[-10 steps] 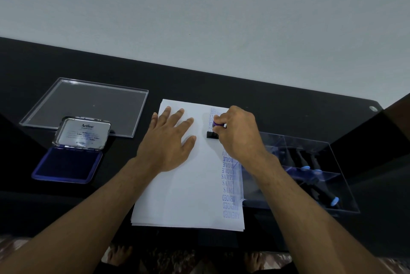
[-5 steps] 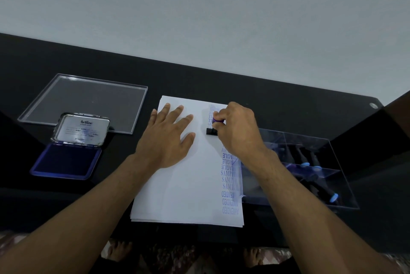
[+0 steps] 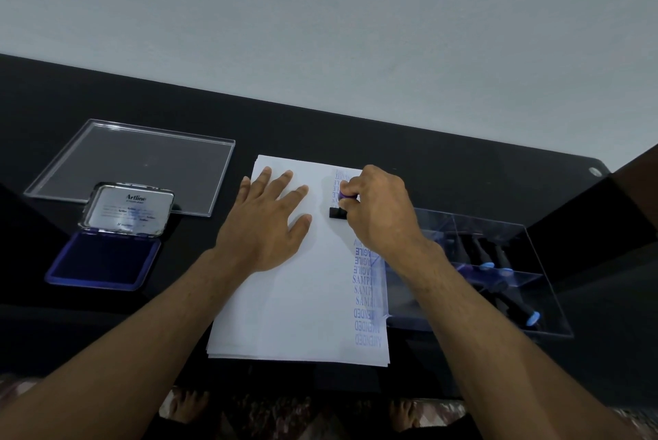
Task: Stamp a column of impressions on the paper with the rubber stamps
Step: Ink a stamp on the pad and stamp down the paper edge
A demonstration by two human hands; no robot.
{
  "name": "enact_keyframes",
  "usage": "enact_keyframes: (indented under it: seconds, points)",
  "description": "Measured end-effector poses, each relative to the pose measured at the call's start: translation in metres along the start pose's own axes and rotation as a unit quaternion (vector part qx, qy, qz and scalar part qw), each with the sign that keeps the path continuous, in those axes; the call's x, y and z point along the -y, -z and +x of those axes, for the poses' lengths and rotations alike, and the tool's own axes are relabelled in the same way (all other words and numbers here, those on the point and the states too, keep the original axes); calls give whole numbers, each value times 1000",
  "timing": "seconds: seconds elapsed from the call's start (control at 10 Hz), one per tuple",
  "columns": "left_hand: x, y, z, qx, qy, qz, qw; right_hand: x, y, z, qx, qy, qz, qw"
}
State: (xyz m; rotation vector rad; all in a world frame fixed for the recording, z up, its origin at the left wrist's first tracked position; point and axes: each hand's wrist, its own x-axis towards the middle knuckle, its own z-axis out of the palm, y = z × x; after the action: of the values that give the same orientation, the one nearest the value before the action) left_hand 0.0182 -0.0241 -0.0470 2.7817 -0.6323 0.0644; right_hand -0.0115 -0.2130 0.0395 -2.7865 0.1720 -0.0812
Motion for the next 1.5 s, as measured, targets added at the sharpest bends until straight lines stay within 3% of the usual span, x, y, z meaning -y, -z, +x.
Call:
enact_keyframes:
  seconds: [0.5,0.6,0.8,1.0,1.5]
  points:
    - [-1,1,-1,-6,1,3,1000,-1,2,-8,-25,42,7,999]
    - [0,1,-1,-6,0,5,1000,-4,0,-12,-48,36,48,997]
    - [-1,0,-3,-11,-1,2,1000,-23,10,-21,-197,-49,261,944]
    - [-2,1,-3,-14,-1,-1,1000,-28,7,-25,-196,-113,378,898]
    - [-5,7,-2,4,5,26,1000,-35,6,-30,-192,-106,404,888]
